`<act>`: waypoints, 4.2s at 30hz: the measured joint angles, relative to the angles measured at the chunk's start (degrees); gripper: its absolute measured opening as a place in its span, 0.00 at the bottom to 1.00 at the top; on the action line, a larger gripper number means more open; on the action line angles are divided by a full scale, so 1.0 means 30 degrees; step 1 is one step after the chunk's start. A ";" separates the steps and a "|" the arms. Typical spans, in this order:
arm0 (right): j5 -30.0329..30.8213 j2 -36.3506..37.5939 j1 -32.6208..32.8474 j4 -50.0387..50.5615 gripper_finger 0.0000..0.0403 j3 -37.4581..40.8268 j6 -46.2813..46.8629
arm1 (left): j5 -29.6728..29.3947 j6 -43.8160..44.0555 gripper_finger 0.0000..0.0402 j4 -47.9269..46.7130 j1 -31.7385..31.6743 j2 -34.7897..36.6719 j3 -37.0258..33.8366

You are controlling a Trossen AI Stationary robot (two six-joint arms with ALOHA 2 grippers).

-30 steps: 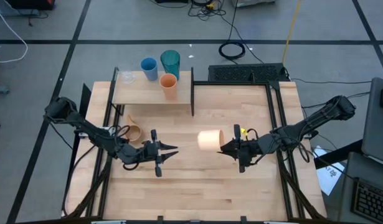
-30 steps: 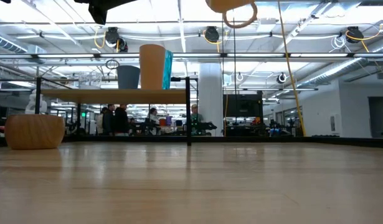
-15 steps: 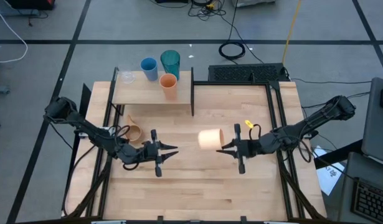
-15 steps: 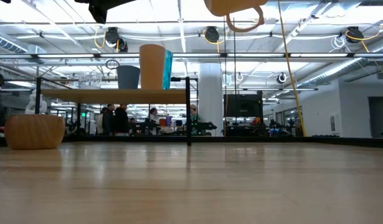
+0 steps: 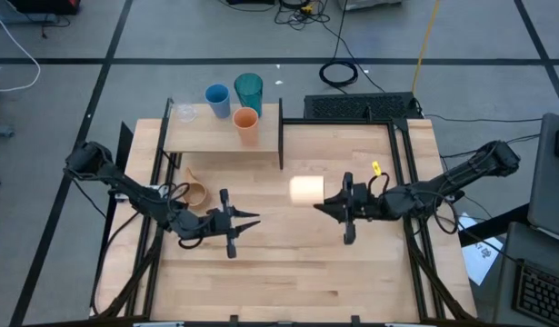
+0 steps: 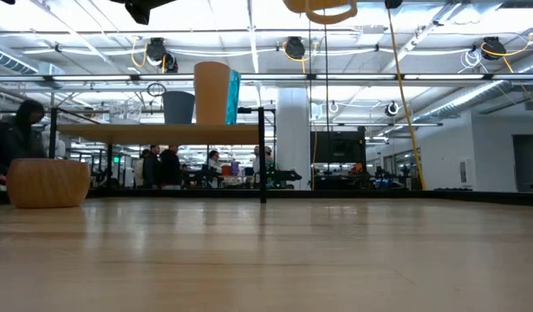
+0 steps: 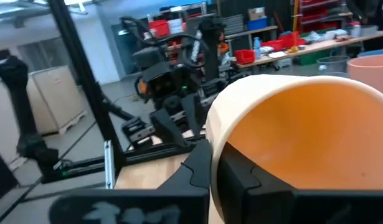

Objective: Stack small to large cups/mugs on shelf
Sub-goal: Put the orange mug on the shelf

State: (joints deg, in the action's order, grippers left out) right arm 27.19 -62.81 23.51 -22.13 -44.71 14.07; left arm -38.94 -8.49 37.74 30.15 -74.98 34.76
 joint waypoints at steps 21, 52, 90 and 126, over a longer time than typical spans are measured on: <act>-0.0039 0.0000 -0.2465 -0.2412 0.00 0.0000 0.0208 | -0.4461 -1.4126 0.52 -0.0222 -0.1163 -0.6126 0.6671; -0.4876 -0.0992 -0.2333 0.5862 0.00 0.0029 0.0008 | 0.3150 -0.2513 0.52 -2.2560 -0.3524 -0.7753 2.0207; -0.9176 -0.3580 -0.2225 1.5755 0.00 -0.1188 -1.2559 | 1.5034 -0.9006 0.61 -2.0944 -0.7770 -1.2644 2.0699; -0.9619 -0.4044 -0.1653 1.7139 0.01 -0.0447 -1.9246 | 1.1959 -1.4537 0.62 -2.0988 -0.6523 -1.4230 2.0706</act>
State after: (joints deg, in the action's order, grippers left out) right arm -1.67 -74.94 18.55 29.29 -46.05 -43.66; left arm -3.06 -52.10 -25.23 10.58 -117.67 96.88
